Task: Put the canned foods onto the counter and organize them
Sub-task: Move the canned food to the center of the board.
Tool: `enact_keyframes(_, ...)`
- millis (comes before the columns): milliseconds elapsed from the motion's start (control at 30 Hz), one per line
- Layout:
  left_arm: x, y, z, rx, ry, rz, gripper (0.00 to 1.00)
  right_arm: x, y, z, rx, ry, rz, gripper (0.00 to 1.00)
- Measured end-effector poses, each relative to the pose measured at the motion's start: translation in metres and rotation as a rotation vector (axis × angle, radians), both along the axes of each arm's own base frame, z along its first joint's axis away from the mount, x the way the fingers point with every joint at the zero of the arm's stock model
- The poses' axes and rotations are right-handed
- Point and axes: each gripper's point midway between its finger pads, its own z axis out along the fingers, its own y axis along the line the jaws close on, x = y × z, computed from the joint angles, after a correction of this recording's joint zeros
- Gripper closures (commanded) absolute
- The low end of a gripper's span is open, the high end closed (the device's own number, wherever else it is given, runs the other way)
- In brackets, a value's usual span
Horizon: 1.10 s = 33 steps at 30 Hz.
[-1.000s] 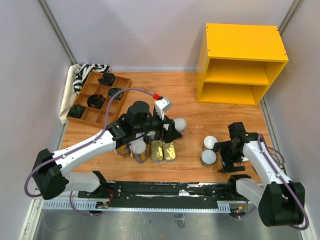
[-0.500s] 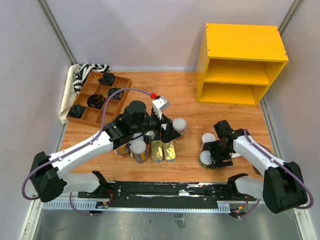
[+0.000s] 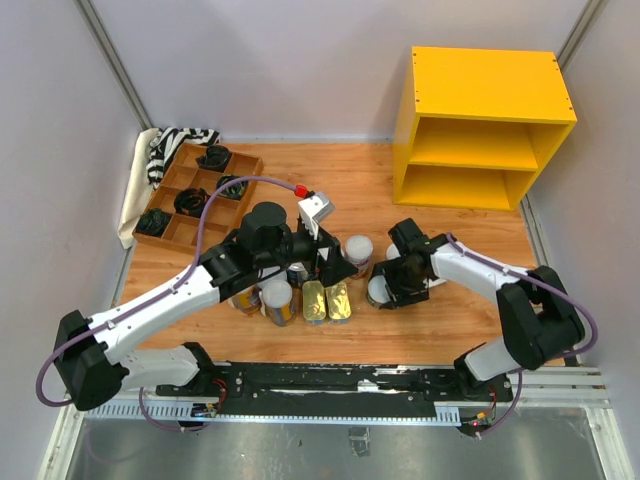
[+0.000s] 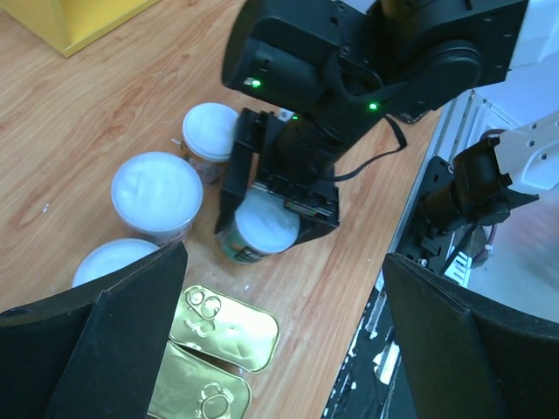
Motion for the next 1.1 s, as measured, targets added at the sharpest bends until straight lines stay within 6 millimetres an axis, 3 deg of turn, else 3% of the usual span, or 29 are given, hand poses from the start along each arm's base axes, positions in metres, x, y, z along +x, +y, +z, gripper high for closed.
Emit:
enact_keyframes(133,-0.001,0.002,-0.002,0.009,0.01,0.006,0.0,0.02,0.024,0.002,0.027,-0.03,0.037,0.15)
enact_keyframes(333,-0.001,0.007,-0.006,0.027,0.02,0.021,0.0,0.022,0.037,0.01,0.079,-0.036,0.097,0.0)
enact_keyframes(500,0.0,0.008,-0.006,0.029,0.021,0.026,0.0,0.006,0.031,0.032,0.096,-0.059,0.163,0.02)
enact_keyframes(733,0.012,0.016,-0.007,0.039,0.028,0.056,0.0,-0.021,0.005,0.081,0.059,-0.153,0.261,0.01)
enact_keyframes(767,0.016,0.018,-0.006,0.037,0.03,0.062,0.0,-0.021,-0.001,0.087,0.049,-0.181,0.255,0.06)
enact_keyframes(900,0.022,0.019,-0.007,0.034,0.045,0.067,0.0,-0.004,-0.038,0.095,0.002,-0.263,0.154,0.26)
enact_keyframes(1000,0.023,0.015,-0.006,0.032,0.053,0.057,0.0,0.019,-0.072,0.083,-0.058,-0.268,0.064,0.29)
enact_keyframes(1100,0.024,0.013,-0.004,0.03,0.055,0.053,0.0,0.041,-0.089,0.068,-0.098,-0.242,0.05,0.34)
